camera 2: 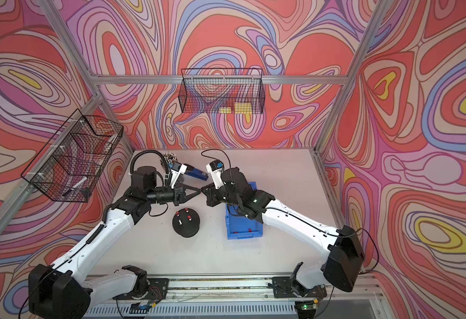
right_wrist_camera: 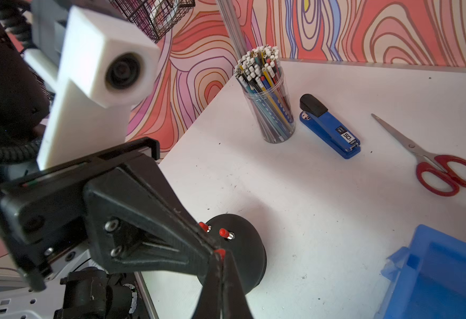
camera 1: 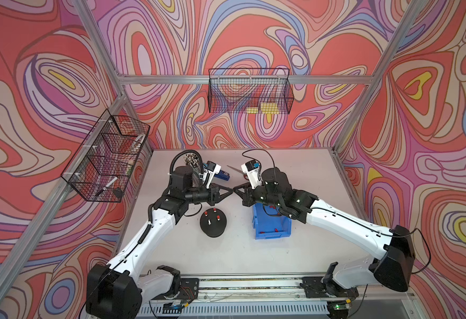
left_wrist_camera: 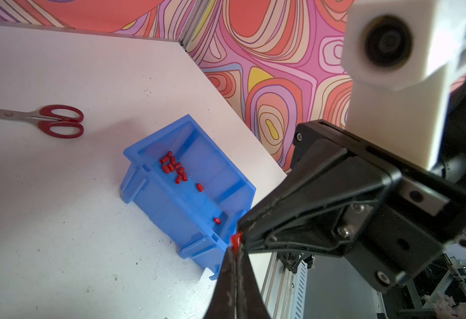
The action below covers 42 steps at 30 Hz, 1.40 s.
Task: Cover the protruding screws with screw protection sleeves
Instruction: Pick up the screw protection sleeve from the storage box.
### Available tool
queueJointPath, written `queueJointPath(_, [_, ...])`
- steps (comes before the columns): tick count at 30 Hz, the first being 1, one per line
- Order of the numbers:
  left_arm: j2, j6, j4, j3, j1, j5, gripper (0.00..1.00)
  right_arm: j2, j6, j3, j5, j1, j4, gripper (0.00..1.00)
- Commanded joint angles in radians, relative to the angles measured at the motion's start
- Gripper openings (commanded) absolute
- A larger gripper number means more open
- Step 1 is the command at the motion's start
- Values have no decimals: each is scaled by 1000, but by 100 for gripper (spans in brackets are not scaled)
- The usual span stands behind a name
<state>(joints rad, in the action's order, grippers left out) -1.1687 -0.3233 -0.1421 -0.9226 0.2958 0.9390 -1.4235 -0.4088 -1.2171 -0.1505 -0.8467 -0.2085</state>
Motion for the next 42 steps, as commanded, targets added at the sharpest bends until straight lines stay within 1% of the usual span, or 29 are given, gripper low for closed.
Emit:
queueJointPath(1, [9, 21, -26, -30, 5, -29, 0, 1, 2, -23, -33, -8, 33, 0])
queueJointPath(3, [21, 24, -18, -24, 6, -40, 0, 5, 9, -19, -64, -8, 43, 0])
queueJointPath(4, [28, 24, -13, -19, 5, -40, 0, 7, 17, -19, -83, -6, 44, 6])
queueJointPath(5, [37, 27, -5, -15, 5, -36, 0, 10, 27, -19, -103, -6, 44, 19])
queueJointPath(6, [44, 29, 1, -11, 5, -34, 0, 16, 35, -19, -120, -6, 41, 27])
queueJointPath(7, [52, 29, 12, -4, 6, -27, 0, 26, 49, -22, -132, -6, 37, 32])
queueJointPath(9, [68, 32, 35, 7, 5, -1, 0, 53, 73, -16, -145, -5, 37, 36])
queueJointPath(11, [91, 24, 76, 25, 6, 32, 0, 79, 90, -6, -180, 1, 50, 36])
queueJointPath(14, [134, -11, 186, 67, 5, 88, 0, 103, 93, -2, -265, 18, 66, 28])
queueJointPath(16, [169, -42, 273, 99, 5, 115, 0, 112, 91, -5, -305, 24, 79, 26])
queueJointPath(22, [248, -120, 472, 170, 6, 173, 0, 117, 66, -14, -400, 29, 115, 24])
queueJointPath(24, [263, -134, 506, 182, 6, 172, 0, 115, 64, -19, -428, 32, 116, 23])
queueJointPath(26, [267, -137, 514, 185, 5, 175, 0, 117, 61, -24, -450, 31, 116, 18])
queueJointPath(30, [268, -140, 519, 185, 5, 169, 0, 129, 55, -20, -455, 32, 120, 11])
queueJointPath(31, [271, -143, 522, 186, 6, 170, 0, 131, 56, -16, -453, 32, 122, 11])
queueJointPath(32, [271, -146, 528, 186, 6, 169, 0, 132, 54, -15, -452, 32, 121, 14])
queueJointPath(33, [272, -150, 534, 191, 5, 169, 0, 133, 53, -14, -448, 34, 120, 19])
queueJointPath(34, [272, -153, 538, 190, 6, 171, 0, 133, 54, -12, -445, 34, 120, 21])
queueJointPath(42, [277, -172, 572, 197, 6, 176, 0, 138, 59, -10, -423, 34, 104, 22])
